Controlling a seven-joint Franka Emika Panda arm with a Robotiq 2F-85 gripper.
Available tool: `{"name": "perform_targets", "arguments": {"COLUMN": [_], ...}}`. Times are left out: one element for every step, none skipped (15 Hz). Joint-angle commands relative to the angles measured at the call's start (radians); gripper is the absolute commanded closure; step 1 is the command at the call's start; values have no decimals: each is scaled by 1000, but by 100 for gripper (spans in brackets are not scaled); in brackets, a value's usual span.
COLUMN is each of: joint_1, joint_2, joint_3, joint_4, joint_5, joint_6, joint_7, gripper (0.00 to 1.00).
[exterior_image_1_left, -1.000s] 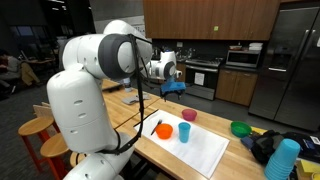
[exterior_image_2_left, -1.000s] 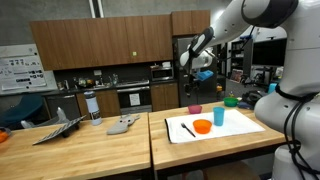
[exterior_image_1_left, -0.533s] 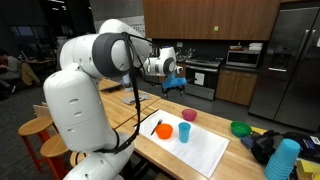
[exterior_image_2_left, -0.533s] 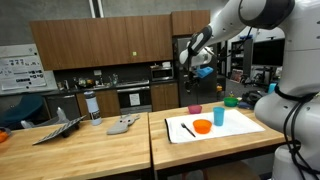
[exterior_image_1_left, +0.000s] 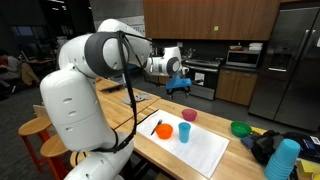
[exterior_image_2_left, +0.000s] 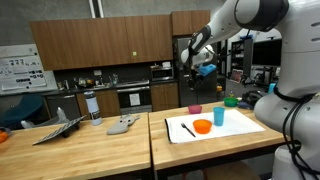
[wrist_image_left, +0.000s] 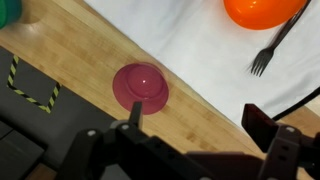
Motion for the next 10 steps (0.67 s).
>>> {"name": "perform_targets", "arguments": {"joint_1": [42,200,248,153,188,188,352,386,454,529], "joint_2": [-38,80,85,-19,-22,-32,9,-7,-24,-37], "joint_3": [-93,-232,-293,-233,-273,-290,-453,-497,-573,-652], "joint_4": [-15,-21,-29,-41,-55,-60,-67,-79,-90,-107], "joint_5": [60,-43,-32,117,158,200,164,179,193,192], "joint_6": [-48,-58,-66,-80,-87,-109,-126,-145,-169,-178], "joint_7": [4,70,58,-36,-43,-62,-25,-26,-39,-36], "gripper": [0,0,0,0,0,0,0,0,0,0]}}
